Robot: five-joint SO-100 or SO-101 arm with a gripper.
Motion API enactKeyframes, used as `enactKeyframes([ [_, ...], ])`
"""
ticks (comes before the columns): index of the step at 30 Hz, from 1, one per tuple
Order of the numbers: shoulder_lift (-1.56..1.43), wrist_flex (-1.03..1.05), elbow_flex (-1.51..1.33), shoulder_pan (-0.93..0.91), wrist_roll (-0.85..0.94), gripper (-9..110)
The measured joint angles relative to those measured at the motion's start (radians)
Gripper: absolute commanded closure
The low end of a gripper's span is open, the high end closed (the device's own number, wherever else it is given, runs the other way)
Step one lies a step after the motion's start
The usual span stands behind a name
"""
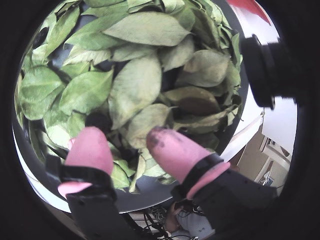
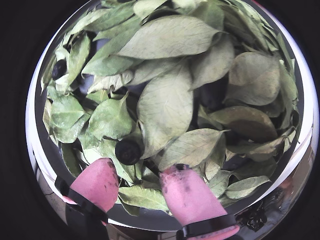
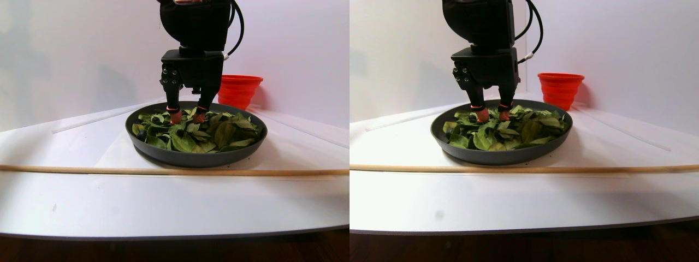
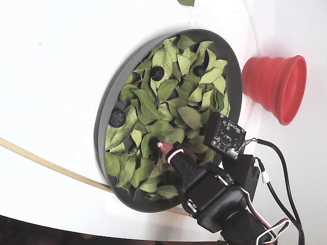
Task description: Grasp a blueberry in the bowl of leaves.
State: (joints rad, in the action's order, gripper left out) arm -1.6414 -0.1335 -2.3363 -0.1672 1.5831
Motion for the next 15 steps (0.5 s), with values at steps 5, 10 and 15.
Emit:
enactKeyframes([
  [5,0.023,-0.025,0.0,0.014,-0.023,84],
  [10,0.048,-0.044,0.008,0.023,-0.041,84],
  [15,0.072,-0.067,0.014,0.023,-0.058,84],
])
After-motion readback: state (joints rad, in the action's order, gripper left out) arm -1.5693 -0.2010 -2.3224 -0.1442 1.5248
